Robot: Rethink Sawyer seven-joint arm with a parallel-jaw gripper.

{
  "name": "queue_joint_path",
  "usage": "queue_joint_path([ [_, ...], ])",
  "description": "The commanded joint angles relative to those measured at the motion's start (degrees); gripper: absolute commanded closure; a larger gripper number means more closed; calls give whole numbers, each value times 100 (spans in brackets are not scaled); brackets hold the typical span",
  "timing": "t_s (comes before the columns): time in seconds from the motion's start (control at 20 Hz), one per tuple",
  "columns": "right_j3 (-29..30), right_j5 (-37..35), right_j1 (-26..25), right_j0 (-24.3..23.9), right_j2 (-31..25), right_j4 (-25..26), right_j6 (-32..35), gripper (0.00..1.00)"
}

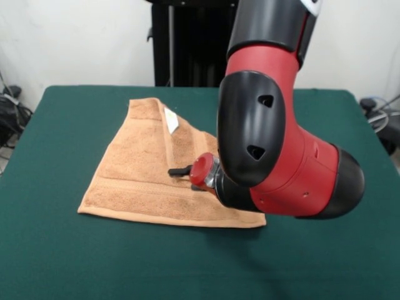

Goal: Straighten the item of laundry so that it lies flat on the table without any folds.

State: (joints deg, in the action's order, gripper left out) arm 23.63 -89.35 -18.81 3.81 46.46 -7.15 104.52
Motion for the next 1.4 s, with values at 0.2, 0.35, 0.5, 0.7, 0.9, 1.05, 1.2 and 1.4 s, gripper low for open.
queue_joint_path([
  [0.2,706,259,-242,58,-756,139,284,0],
  [0.35,709,277,-249,57,-769,163,313,0],
  [0.5,720,327,-279,55,-818,163,352,0],
  [0.7,736,329,-261,61,-817,172,354,0],
  [0.9,609,294,-335,18,-793,155,364,0],
  [1.05,534,250,-363,-12,-757,162,343,0],
  [1.2,445,217,-412,-37,-738,155,324,0],
  [1.4,470,225,-397,-19,-746,151,341,0],
])
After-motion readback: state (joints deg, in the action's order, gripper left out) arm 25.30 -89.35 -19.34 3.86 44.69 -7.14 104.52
